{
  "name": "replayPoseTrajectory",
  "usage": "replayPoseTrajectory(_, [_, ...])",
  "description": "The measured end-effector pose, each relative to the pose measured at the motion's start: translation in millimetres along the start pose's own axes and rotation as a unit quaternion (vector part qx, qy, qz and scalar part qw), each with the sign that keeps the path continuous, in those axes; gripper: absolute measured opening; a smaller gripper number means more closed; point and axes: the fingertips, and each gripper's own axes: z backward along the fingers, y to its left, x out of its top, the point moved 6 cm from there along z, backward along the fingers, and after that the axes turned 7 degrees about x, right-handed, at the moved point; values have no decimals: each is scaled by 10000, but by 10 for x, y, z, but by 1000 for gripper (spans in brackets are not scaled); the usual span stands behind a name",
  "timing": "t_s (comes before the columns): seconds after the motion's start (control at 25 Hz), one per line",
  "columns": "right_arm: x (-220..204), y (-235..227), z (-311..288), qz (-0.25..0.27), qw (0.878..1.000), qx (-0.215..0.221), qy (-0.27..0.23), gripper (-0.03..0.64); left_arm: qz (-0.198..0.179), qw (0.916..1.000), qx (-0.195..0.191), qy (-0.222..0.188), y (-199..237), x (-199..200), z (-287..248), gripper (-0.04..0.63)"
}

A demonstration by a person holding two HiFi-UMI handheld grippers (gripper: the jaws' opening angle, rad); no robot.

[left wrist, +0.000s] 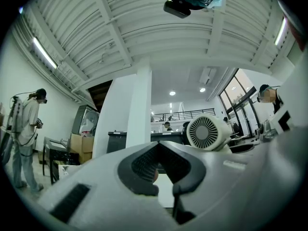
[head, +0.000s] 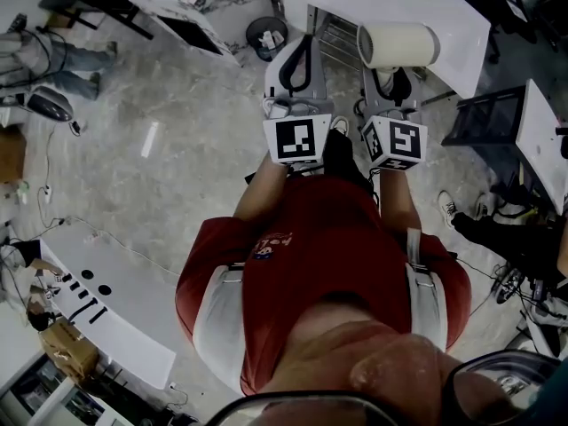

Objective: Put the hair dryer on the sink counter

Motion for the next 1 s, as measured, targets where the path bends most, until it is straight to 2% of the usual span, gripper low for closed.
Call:
replayPoseTrajectory(0.4, [-120,-317,-502,-67,9999,42,66,184,-70,9999,-40,65,15,-220,-587,2])
replayPoseTrajectory(1.0, [-344,-1351,-1351,-181,9991,30,373,184,-78,9994,-180,269,-289,-650,-1896,2])
